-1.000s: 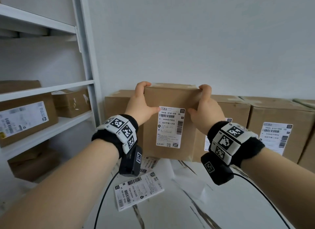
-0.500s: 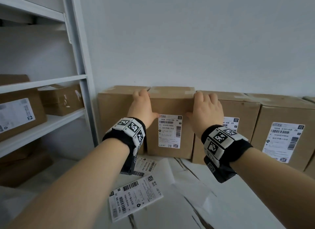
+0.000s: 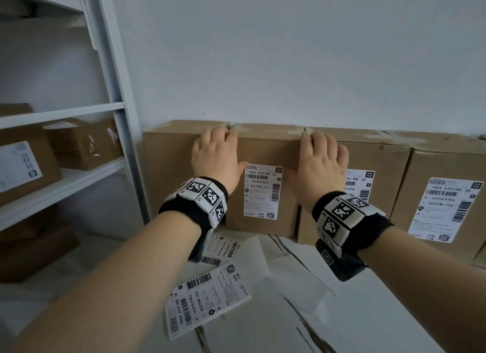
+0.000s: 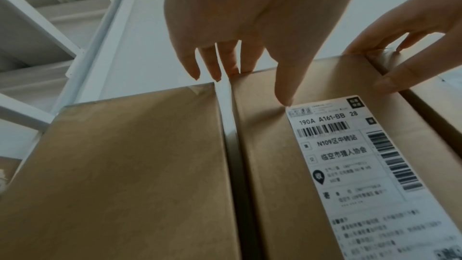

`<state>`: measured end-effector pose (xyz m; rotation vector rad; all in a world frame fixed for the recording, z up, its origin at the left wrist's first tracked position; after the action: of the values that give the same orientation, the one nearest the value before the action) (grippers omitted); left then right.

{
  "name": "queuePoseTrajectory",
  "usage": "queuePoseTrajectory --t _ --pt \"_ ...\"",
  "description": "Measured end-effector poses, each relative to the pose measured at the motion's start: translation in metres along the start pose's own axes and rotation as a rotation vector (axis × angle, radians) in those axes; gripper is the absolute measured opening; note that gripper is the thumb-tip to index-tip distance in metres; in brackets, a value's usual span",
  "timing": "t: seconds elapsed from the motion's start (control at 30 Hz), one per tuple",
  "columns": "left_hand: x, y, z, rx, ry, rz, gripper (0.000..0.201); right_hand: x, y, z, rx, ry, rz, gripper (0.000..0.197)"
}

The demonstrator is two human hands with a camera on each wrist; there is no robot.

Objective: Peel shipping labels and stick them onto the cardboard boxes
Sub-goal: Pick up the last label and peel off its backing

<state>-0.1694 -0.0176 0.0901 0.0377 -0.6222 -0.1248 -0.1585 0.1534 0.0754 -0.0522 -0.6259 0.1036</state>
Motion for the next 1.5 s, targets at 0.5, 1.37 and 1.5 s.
queuePoseTrajectory --t 0.5,1.37,1.5 --pt "0.011 -0.039 -0.051 0.214 -0.484 -0.183 0.026 -0.016 -0.068 -0.07 0.227 -0.84 0.177 0.042" --pt "-0.035 -0.063 -0.13 0.045 -1.224 0.145 0.053 -0.055 -0.074 -0.087 -0.17 -1.029 0.278 0.028" --pt "-0.028 -0.055 -0.123 0.142 -1.096 -0.037 0.041 -0.051 -0.063 -0.085 -0.316 -0.933 0.492 0.018"
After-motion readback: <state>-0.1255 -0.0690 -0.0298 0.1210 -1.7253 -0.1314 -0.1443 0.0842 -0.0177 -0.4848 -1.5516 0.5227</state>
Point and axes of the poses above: each hand's wrist, its own z-axis towards the middle knuckle, its own x-axis out of the back of the hand, y = z × x, the point moved 5 cm from there along z, towards the middle knuckle, and after that the axes turned 11 degrees about y, right-handed, at the moved point
